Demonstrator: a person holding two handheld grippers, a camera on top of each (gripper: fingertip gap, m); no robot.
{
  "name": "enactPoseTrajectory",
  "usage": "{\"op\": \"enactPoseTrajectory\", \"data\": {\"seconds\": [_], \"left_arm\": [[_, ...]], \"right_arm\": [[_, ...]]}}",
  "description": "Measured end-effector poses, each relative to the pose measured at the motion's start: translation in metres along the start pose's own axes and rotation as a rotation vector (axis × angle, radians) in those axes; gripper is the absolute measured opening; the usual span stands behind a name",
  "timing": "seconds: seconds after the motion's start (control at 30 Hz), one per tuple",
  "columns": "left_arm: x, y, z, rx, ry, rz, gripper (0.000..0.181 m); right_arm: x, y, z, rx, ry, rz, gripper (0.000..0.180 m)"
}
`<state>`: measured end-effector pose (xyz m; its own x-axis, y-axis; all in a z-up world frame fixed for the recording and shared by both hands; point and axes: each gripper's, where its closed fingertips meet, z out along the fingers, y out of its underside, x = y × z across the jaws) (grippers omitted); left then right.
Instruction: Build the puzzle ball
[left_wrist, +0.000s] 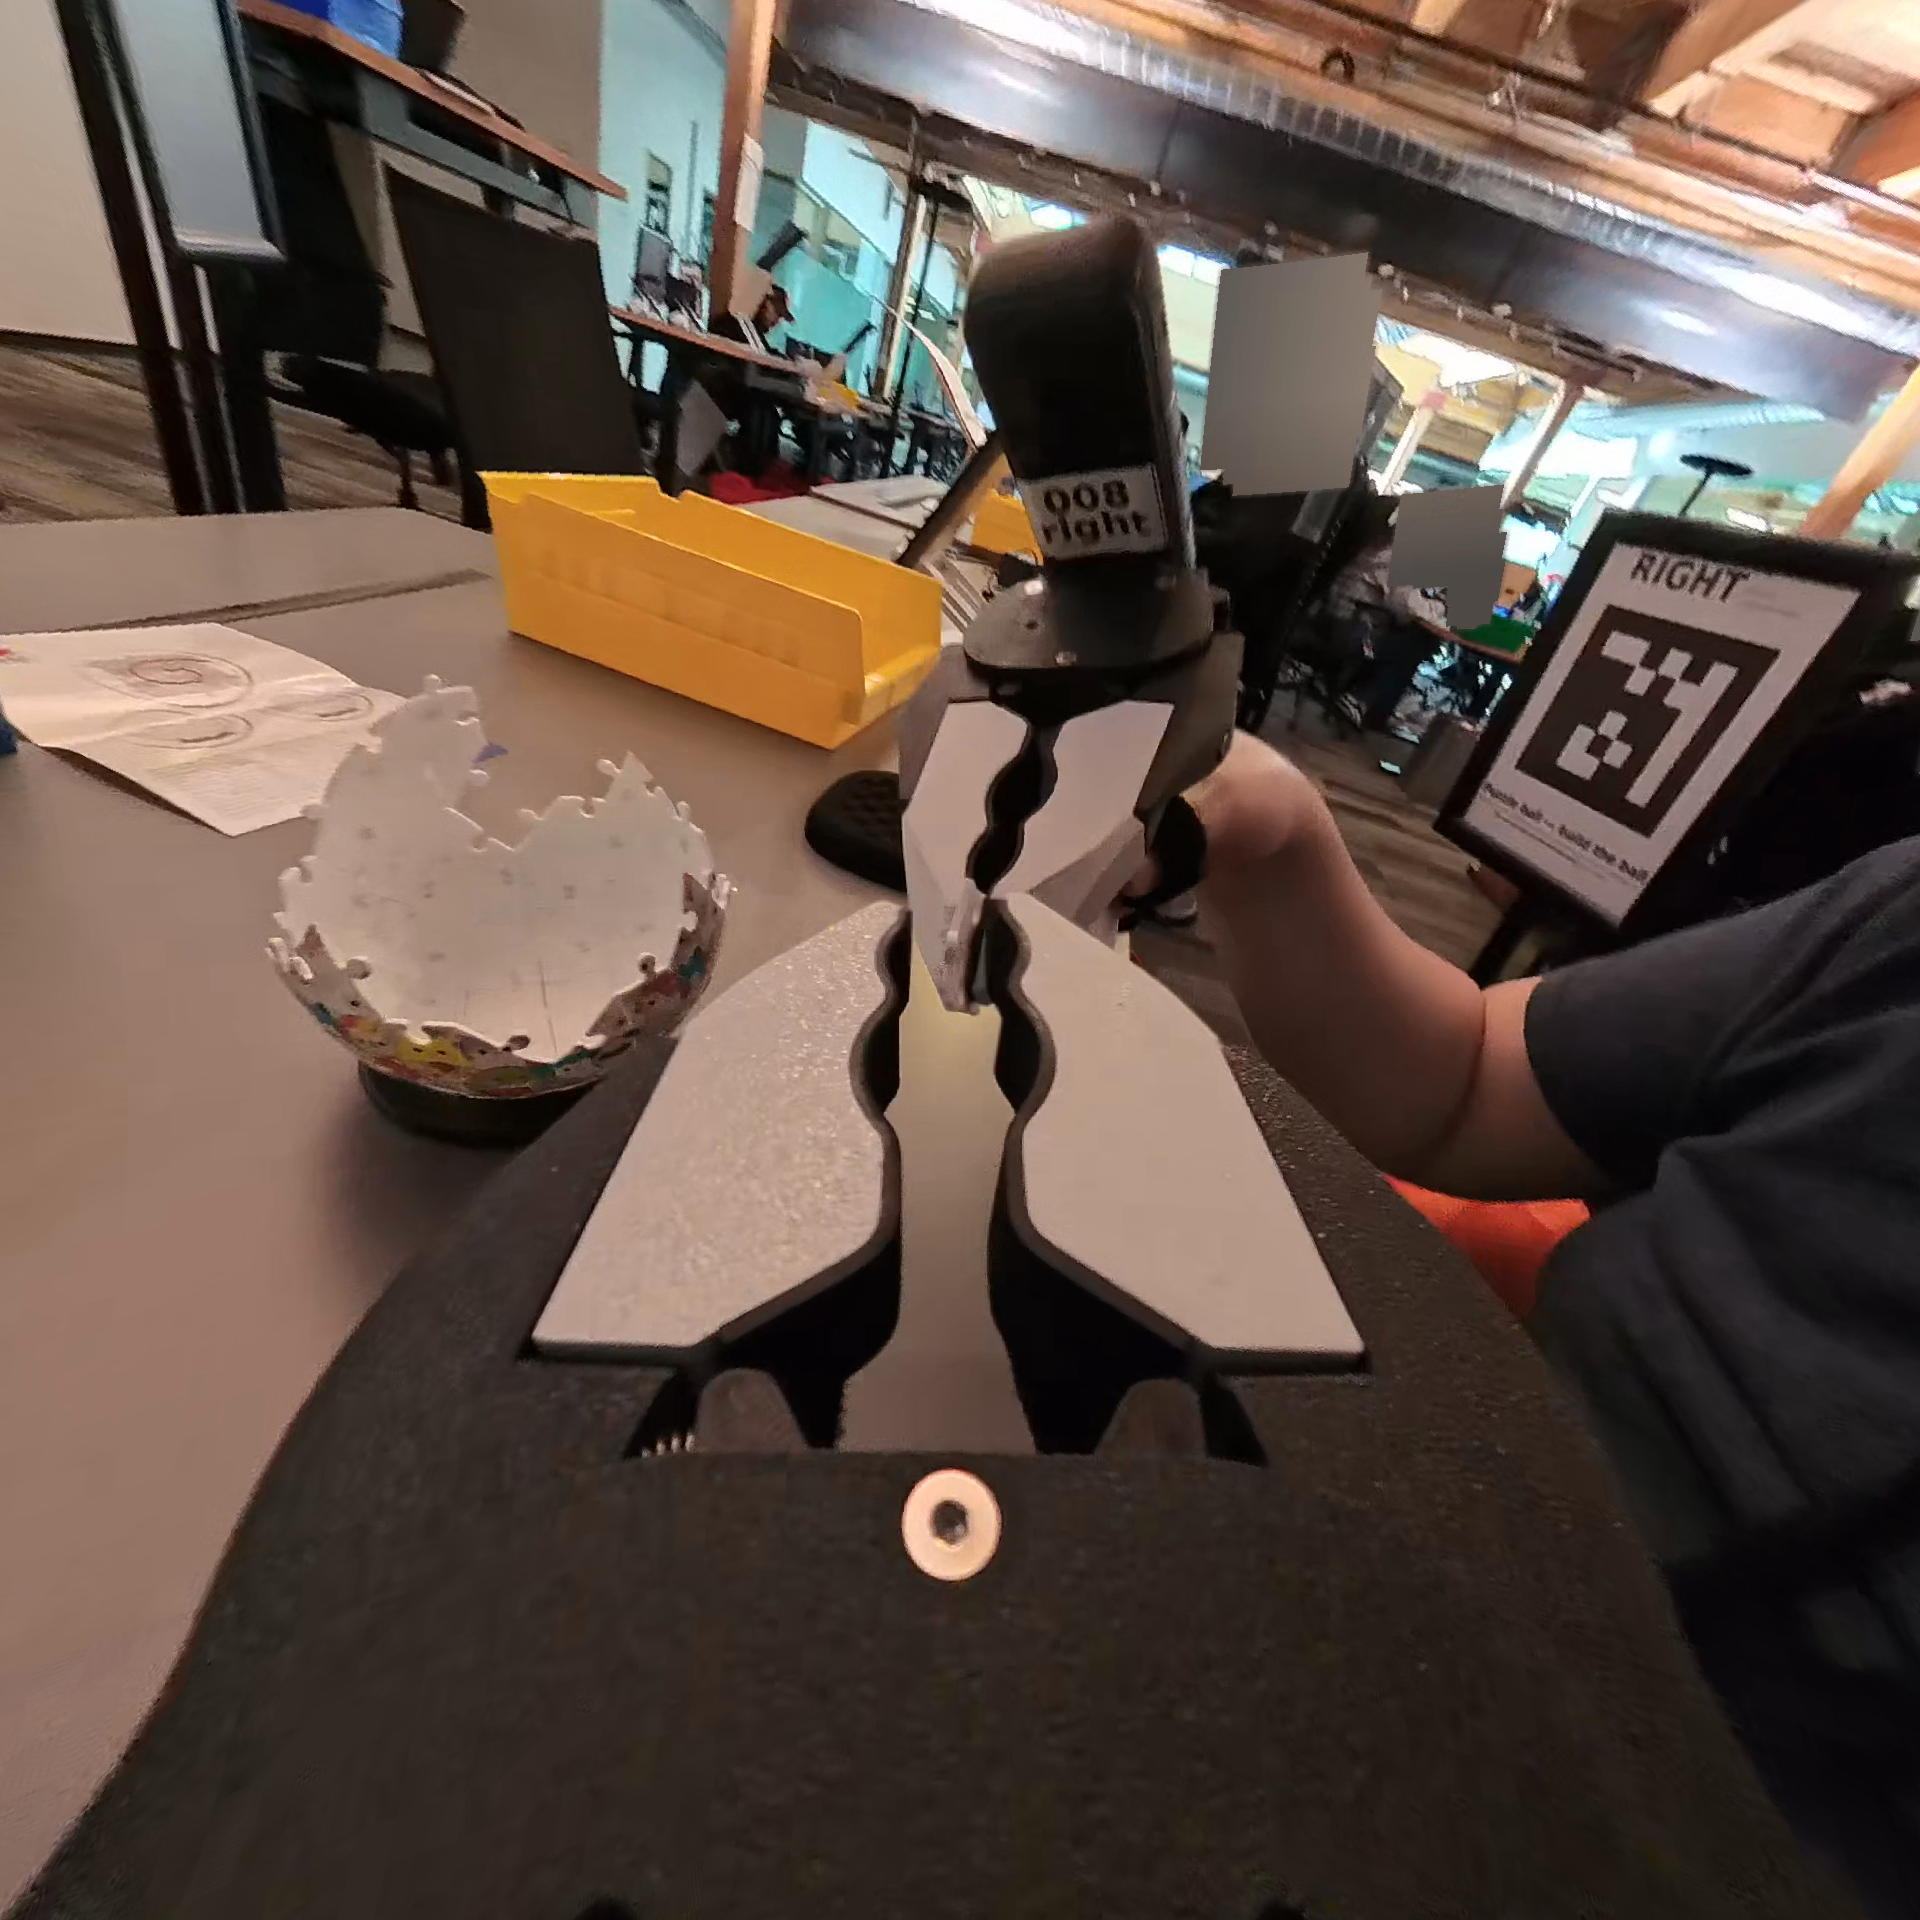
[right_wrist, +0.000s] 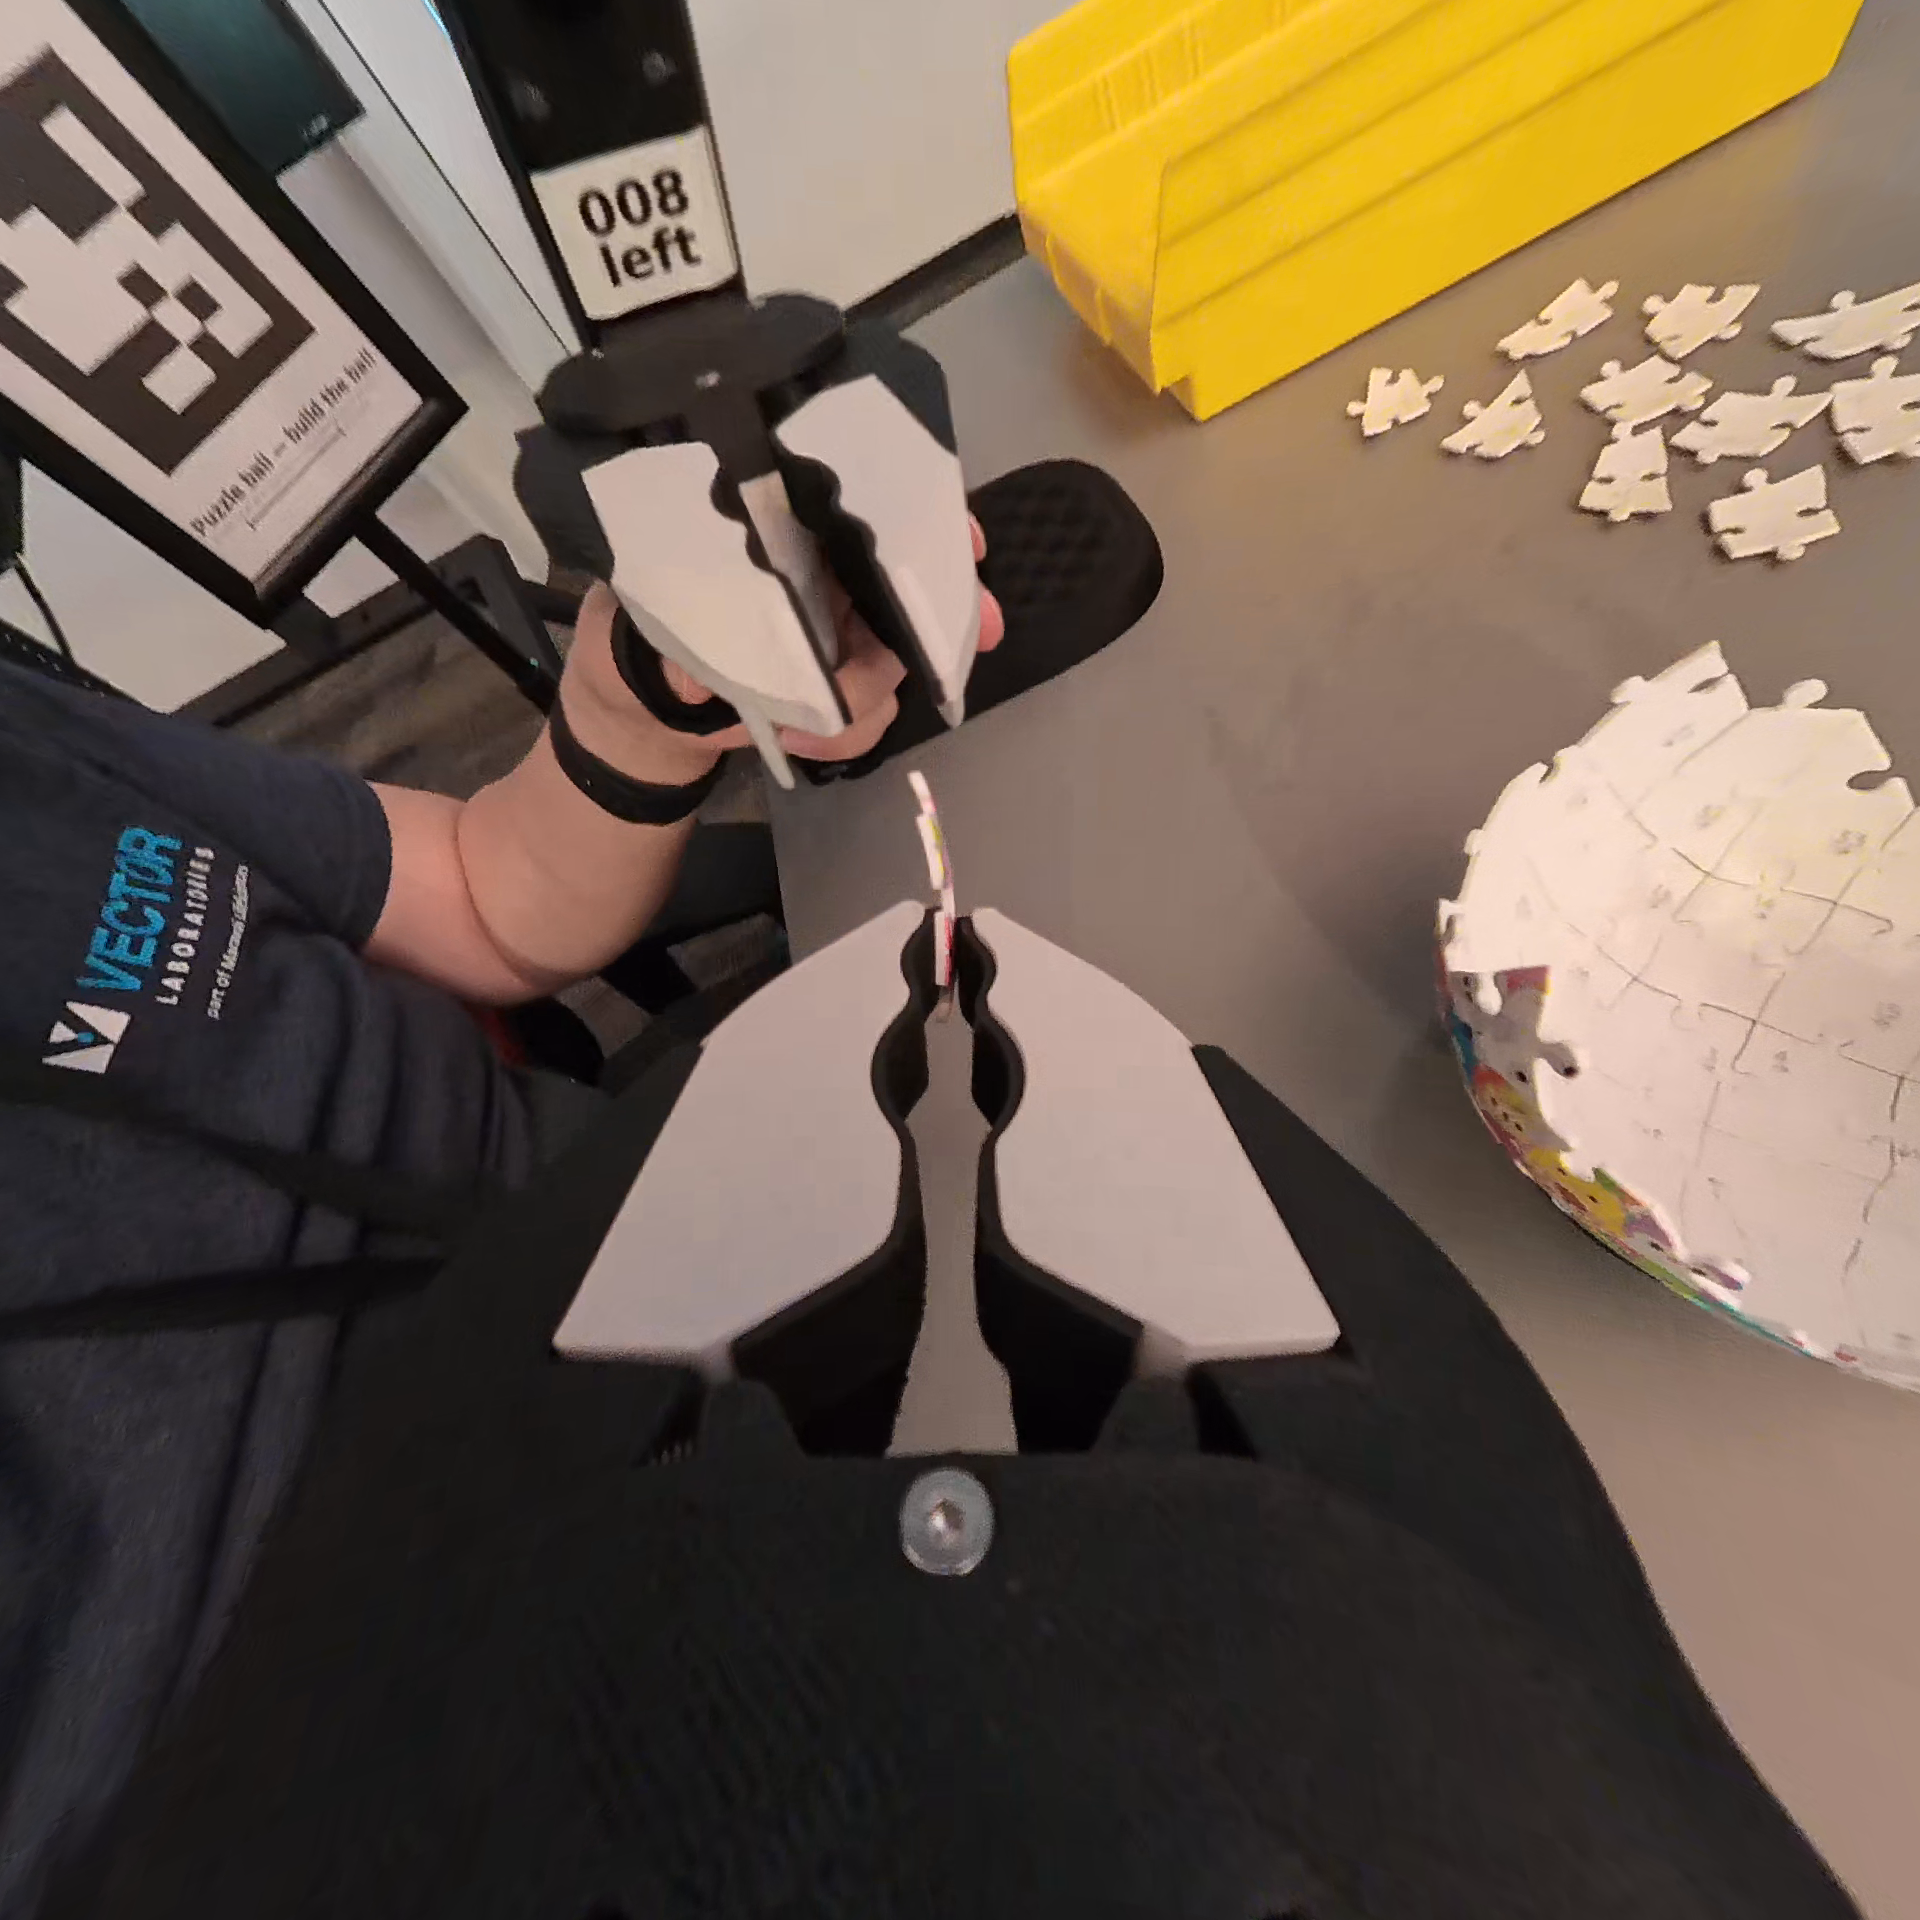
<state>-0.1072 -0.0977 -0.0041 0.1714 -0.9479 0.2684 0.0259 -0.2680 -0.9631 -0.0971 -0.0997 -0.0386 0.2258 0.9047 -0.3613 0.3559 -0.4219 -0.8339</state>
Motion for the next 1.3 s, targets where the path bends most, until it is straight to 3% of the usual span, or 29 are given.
{"op": "enactPoseTrajectory", "data": {"seconds": [0.2,0.27,0.33,0.4,0.5,0.7,0.93,1.3], "left_arm": [[0.001,0.022,0.015,-0.130,0.017,0.073,0.018],[0.003,0.025,0.018,-0.148,0.031,0.093,0.003],[0.003,0.025,0.019,-0.135,0.021,0.093,0.002],[0.001,0.017,0.019,-0.061,0.014,0.044,0.002],[-0.002,0.002,0.014,0.086,0.023,-0.066,0.002],[-0.012,-0.010,0.010,0.297,-0.010,-0.195,0.002],[-0.012,-0.013,0.018,0.371,0.026,-0.294,0.002],[-0.011,-0.015,0.018,0.389,0.033,-0.272,0.002]], "right_arm": [[0.001,0.007,0.000,-0.096,0.026,-0.068,0.004],[0.001,0.011,0.000,-0.136,0.039,-0.105,0.004],[0.003,0.011,-0.002,-0.138,0.059,-0.130,0.004],[0.003,0.001,-0.008,-0.056,0.059,-0.126,0.006],[0.011,-0.013,-0.027,0.135,0.116,-0.113,0.025],[0.008,-0.027,-0.048,0.447,0.106,-0.113,0.025],[0.007,-0.040,-0.041,0.473,0.085,-0.113,0.024],[0.008,-0.042,-0.036,0.426,0.041,-0.107,0.008]]}}
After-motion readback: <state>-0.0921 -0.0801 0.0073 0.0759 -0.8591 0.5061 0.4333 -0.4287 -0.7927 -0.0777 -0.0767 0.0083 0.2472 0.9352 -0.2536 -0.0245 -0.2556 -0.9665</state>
